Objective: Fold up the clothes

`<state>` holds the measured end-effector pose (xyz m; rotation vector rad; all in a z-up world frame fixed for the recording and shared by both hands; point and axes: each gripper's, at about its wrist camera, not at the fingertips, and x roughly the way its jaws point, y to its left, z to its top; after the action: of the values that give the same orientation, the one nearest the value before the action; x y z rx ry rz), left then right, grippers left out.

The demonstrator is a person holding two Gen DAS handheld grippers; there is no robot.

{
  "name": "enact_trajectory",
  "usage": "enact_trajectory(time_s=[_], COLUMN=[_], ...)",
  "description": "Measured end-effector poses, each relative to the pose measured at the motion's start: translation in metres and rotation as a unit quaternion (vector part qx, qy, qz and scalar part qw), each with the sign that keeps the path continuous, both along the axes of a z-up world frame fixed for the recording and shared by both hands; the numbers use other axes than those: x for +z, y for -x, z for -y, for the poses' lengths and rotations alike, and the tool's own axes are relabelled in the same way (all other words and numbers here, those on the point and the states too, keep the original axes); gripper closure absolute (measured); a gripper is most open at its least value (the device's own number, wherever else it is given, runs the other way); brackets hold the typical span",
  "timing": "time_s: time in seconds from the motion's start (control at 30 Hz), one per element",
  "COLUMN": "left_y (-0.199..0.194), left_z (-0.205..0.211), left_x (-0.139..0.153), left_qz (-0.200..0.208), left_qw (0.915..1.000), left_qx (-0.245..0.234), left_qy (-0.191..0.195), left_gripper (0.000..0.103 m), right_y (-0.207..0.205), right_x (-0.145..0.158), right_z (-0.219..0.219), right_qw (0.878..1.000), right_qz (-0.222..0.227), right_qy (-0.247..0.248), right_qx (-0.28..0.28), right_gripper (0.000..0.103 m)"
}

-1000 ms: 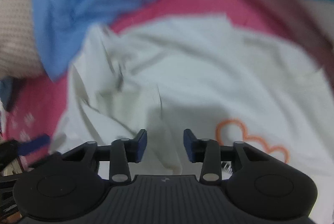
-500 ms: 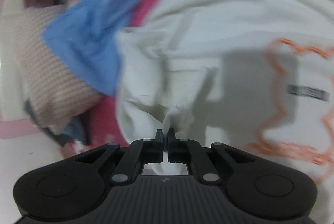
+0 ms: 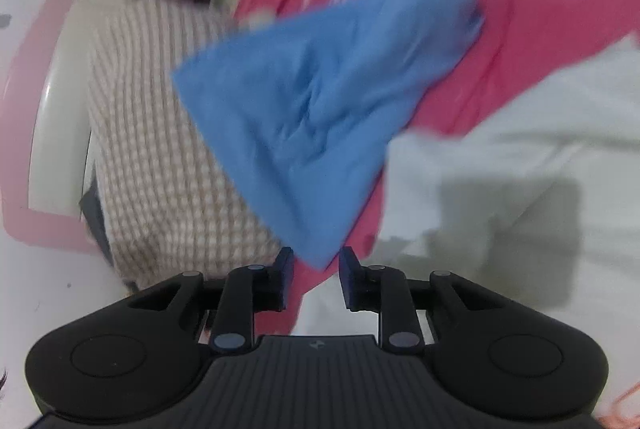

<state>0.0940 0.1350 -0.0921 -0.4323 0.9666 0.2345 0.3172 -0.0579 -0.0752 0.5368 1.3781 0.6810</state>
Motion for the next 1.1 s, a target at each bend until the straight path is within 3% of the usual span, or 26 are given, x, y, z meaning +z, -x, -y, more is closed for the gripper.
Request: enact_trajectory(time_s=[0.13, 0.23, 0.3, 0.53, 0.67, 0.77, 0.8, 0.97, 1.1], left_y=[-0.002, -0.002, -0.003, -0.004, -0.001, -0.001, -0.001, 0.001, 0.004], left_z=[-0.008, -0.01, -0.008, -0.01, -0.009, -0.009, -0.009, -0.01, -0.011], left_x=[-0.009, -0.011, -0.012, -0.017, -0.017, -0.017, -0.018, -0.017, -0.016], left_qz=[-0.02, -0.023, -0.028, -0.032, -0.03, -0.029, -0.028, -0.025, -0.022], left_qw=[0.9994, 0.9993, 0.9993, 0.9992, 0.9993, 0.9993, 0.9993, 0.9993, 0.9994], left_qx=[0.028, 0.028, 0.023, 0.02, 0.017, 0.018, 0.018, 0.017, 0.017], left_qy=[-0.001, 0.0, -0.003, -0.011, -0.016, -0.018, -0.019, -0.021, -0.02], left_gripper=[0.048, 0.048, 0.048, 0.048, 0.048, 0.048, 0.048, 0.048, 0.048], right_y=[0.001, 0.006, 0.01, 0.027, 0.032, 0.035, 0.036, 0.043, 0.047], right_x=[-0.001, -0.011, -0.019, -0.032, -0.036, -0.033, -0.031, -0.011, 0.006], right_z=[0.021, 0.023, 0.019, 0.015, 0.013, 0.009, 0.009, 0.01, 0.01], right_qw=[0.997, 0.989, 0.987, 0.985, 0.984, 0.981, 0.981, 0.983, 0.991], right_qz=[0.035, 0.047, 0.047, 0.025, 0.028, 0.038, 0.041, 0.05, 0.035], right_qy=[0.076, 0.134, 0.146, 0.15, 0.15, 0.157, 0.157, 0.136, 0.081], right_qx=[0.003, 0.031, 0.047, 0.086, 0.093, 0.107, 0.11, 0.113, 0.102], right_gripper=[0.077, 0.068, 0.066, 0.066, 0.073, 0.093, 0.095, 0.103, 0.103])
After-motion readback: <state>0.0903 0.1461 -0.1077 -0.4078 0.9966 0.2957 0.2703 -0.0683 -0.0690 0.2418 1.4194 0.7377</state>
